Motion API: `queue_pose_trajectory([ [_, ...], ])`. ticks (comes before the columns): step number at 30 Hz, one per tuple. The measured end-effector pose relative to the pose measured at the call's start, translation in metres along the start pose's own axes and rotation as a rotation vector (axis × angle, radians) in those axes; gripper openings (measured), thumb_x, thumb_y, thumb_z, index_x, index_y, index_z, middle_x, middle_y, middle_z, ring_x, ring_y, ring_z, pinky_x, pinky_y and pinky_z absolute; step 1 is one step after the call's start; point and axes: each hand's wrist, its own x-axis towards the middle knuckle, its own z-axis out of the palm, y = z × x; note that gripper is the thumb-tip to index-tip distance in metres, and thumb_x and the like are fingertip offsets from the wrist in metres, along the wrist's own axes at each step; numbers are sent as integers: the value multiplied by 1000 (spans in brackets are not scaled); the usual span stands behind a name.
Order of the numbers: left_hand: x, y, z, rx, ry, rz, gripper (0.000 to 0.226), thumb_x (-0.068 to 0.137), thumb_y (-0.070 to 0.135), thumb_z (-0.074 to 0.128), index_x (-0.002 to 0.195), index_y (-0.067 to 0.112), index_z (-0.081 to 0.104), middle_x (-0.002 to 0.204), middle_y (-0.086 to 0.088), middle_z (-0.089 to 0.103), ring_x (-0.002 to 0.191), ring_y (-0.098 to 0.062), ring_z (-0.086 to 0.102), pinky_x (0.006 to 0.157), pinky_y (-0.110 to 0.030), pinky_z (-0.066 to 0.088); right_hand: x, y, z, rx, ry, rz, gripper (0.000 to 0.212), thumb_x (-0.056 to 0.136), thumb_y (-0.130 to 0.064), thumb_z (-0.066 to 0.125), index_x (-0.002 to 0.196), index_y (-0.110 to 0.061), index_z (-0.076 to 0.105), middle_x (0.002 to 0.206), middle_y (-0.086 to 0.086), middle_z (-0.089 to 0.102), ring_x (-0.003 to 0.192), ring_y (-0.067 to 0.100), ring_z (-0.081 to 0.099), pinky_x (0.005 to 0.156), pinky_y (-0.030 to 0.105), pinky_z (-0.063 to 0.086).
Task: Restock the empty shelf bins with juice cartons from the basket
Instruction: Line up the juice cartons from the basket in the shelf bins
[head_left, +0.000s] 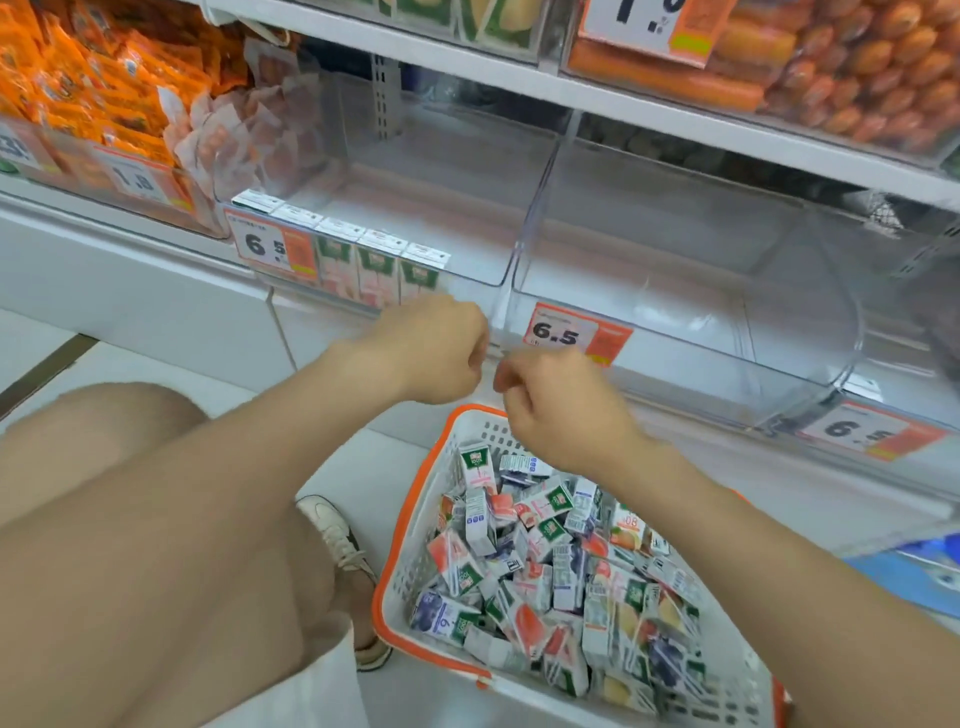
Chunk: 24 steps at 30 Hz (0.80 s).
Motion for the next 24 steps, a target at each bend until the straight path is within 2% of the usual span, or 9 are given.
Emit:
queue_pose_trajectory([
  [2,7,15,31,98,-196,69,18,92,17,56,79,27,63,93,0,67,94,-31,67,76,-41,58,-22,32,24,-25,-193,54,37,80,-24,38,95,-20,71,97,6,75,89,32,67,76,44,58],
  [5,18,30,82,191,-401,133,20,98,15,53,108,23,69,103,-4,60,94,-32,63,71,-37,51,-47,84,63,-37,-327,181,33,88,-14,46,105,-17,75,106,8,75,98,31,67,84,44,58],
  [9,29,29,139,168,-643,189,40,100,6,51,134,23,63,134,-3,61,118,-26,60,87,-38,53,-66,132,111,-70,-416,280,26,94,-6,48,106,-12,71,102,10,73,89,29,68,80,45,61],
  [11,33,25,163,185,-713,172,44,100,8,55,142,20,58,139,-6,59,120,-27,61,94,-42,56,-70,144,128,-62,-419,312,18,96,-6,49,102,-11,65,96,11,70,83,29,65,77,45,61],
  [13,34,23,182,201,-745,159,47,102,20,62,148,18,52,137,-6,60,118,-27,62,96,-44,57,-70,149,138,-52,-418,335,20,95,-1,49,109,-9,60,93,10,64,82,31,62,74,43,58],
  [15,32,24,197,163,-760,151,60,100,33,69,152,20,44,141,-6,56,122,-28,60,97,-38,53,-70,152,152,-75,-446,324,51,88,10,51,137,-7,50,109,13,63,95,33,63,78,43,55],
  [18,23,28,217,205,-779,183,81,97,41,73,162,23,28,153,-12,44,135,-35,53,102,-43,48,-72,148,170,-156,-497,268,85,83,14,55,160,-8,25,148,19,49,130,38,54,109,59,42],
  [21,17,33,239,232,-730,141,92,95,41,75,164,27,15,155,-18,34,134,-38,52,105,-49,50,-76,142,187,-163,-528,246,85,84,11,61,159,-9,24,154,20,37,143,40,39,119,54,30],
  [24,17,33,248,215,-672,77,98,91,38,80,163,27,16,157,-15,28,133,-38,54,107,-51,48,-80,139,202,-134,-488,230,90,77,14,69,153,-10,24,145,24,32,138,44,38,114,49,41],
])
